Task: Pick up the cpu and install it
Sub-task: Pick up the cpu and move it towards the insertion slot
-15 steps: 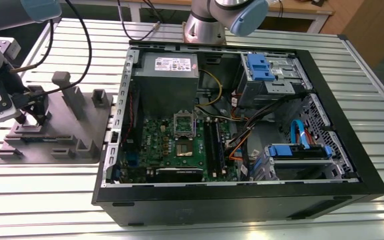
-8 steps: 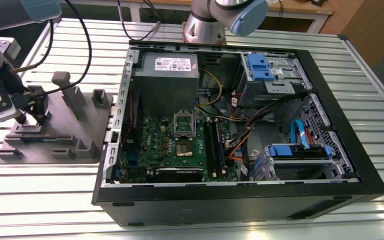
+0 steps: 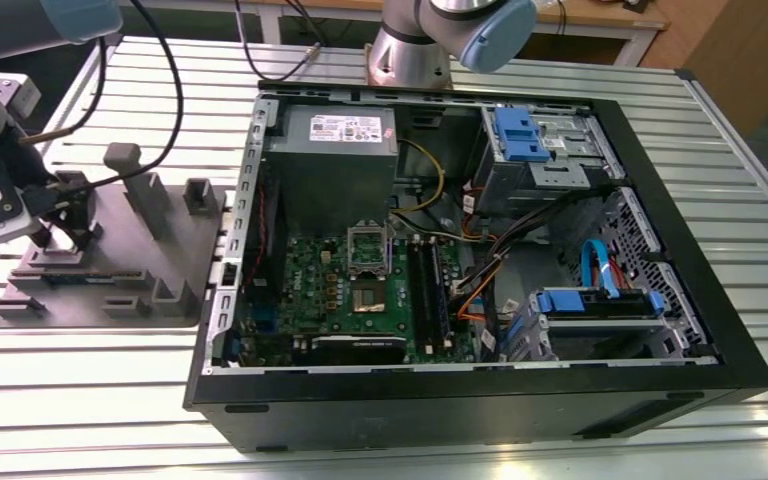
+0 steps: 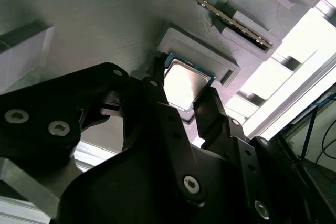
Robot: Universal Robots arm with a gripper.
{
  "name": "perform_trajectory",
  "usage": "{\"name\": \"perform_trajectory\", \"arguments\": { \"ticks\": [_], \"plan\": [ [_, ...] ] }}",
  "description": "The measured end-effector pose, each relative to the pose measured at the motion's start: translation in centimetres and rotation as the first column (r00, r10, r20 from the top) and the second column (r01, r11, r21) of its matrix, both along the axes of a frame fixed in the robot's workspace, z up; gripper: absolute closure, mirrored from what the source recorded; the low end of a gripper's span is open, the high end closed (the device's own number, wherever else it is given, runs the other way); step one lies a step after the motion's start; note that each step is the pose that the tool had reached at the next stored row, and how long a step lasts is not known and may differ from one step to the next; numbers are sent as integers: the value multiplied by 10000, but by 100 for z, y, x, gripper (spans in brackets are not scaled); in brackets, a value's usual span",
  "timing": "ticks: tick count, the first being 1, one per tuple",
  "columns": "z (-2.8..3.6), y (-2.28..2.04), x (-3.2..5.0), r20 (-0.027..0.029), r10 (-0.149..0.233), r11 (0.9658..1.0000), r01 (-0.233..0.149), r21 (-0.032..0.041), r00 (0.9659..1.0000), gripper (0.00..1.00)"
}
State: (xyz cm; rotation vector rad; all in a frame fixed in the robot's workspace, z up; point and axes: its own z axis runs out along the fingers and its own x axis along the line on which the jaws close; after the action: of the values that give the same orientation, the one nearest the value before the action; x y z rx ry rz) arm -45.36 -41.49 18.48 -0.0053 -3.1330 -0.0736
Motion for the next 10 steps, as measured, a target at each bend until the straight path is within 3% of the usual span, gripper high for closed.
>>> {"name": "perform_trajectory", "arguments": {
  "ticks": [10],
  "plan": [
    [66,0,0,2,0,10000,0,1,10000,53]
  ]
}}
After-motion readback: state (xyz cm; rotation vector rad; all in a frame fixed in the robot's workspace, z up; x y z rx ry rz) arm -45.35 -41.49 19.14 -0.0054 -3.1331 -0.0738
